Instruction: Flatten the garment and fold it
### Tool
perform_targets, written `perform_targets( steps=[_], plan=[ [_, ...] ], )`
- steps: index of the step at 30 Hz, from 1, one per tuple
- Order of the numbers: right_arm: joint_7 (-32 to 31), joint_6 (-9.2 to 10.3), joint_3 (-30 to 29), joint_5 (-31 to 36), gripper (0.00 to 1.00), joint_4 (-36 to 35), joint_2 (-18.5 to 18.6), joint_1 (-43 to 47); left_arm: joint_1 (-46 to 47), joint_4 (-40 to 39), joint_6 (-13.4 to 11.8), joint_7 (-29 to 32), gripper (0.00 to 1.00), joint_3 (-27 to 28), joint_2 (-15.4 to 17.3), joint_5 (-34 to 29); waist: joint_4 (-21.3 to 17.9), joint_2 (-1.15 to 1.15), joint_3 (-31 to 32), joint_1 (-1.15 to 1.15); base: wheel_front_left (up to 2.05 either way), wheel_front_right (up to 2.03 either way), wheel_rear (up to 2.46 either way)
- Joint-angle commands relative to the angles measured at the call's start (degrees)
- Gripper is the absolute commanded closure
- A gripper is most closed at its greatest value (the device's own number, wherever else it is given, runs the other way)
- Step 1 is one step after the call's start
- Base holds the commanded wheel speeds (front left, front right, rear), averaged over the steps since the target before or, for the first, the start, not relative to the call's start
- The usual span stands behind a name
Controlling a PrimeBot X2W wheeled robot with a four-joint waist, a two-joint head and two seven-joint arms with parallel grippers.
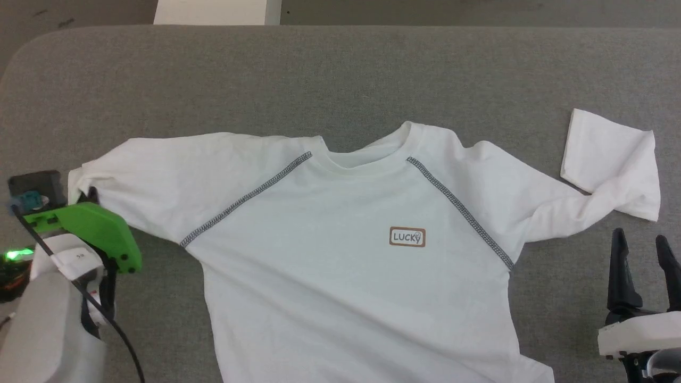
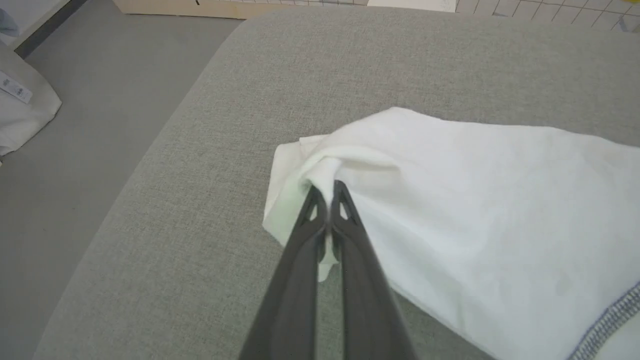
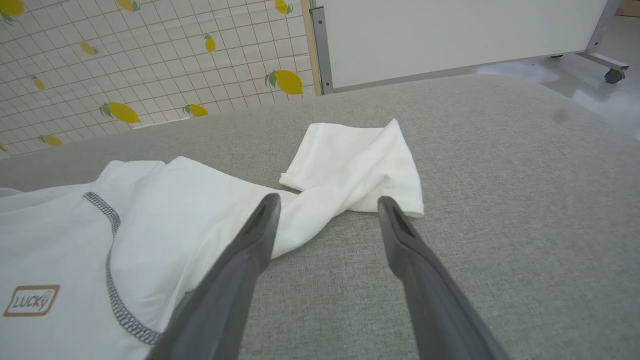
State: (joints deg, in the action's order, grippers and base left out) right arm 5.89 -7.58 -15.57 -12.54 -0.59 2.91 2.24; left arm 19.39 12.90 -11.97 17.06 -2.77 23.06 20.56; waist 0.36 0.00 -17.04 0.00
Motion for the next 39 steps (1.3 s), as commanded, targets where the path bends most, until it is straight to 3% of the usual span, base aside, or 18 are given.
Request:
perform_targets(
  steps=[1,6,12,18,21,27,34,39],
  plan=[
    [0.3,0.09,0.1,0.3,0.00,0.3,0.0,-1.0,-1.0,0.2,-0.2,-1.4,0.00,0.1,-1.6,1.2,0.0,0.00,-0.1,0.00,0.00,0.00,0.00],
    [0.3,0.09,0.5,0.5,0.00,1.3,0.0,-1.2,-2.9,-3.5,-0.9,-9.2,0.00,1.0,-5.3,2.4,0.1,0.00,1.0,0.00,0.00,0.00,0.00],
    [-0.5,0.09,1.0,1.7,0.00,0.3,0.0,-1.5,-8.2,-15.4,-1.7,-20.8,0.00,1.2,-9.7,2.0,0.6,0.00,2.8,0.00,0.00,0.00,0.00],
    [-6.5,0.09,2.4,3.6,0.00,-3.9,0.0,-5.7,-16.0,-23.9,-0.8,-29.9,0.00,-2.3,-13.2,-0.4,0.8,0.00,3.3,0.00,0.00,0.00,0.00],
    [-13.3,0.09,4.5,4.9,0.00,-5.9,0.4,-9.0,-19.0,-24.0,0.7,-31.2,0.00,-4.9,-14.0,-1.9,0.9,0.00,3.2,0.00,0.00,0.00,0.00],
    [-30.8,0.09,6.7,3.3,0.00,-5.1,5.4,-16.4,-20.9,-21.9,2.1,-31.8,0.00,-8.8,-15.4,-3.9,1.8,0.00,2.2,0.00,0.00,0.00,0.00],
    [-49.8,0.09,7.9,-1.1,0.00,3.4,12.1,-20.6,-19.1,-20.4,3.5,-31.9,0.00,-10.9,-15.5,-5.6,4.8,0.00,0.5,0.00,0.00,0.00,0.00],
    [-57.3,0.09,8.2,-0.7,0.00,9.5,15.5,-19.7,-18.6,-20.2,3.7,-31.9,0.00,-11.5,-15.4,-6.0,7.2,0.00,-0.3,0.00,0.00,0.00,0.00]
  ],
)
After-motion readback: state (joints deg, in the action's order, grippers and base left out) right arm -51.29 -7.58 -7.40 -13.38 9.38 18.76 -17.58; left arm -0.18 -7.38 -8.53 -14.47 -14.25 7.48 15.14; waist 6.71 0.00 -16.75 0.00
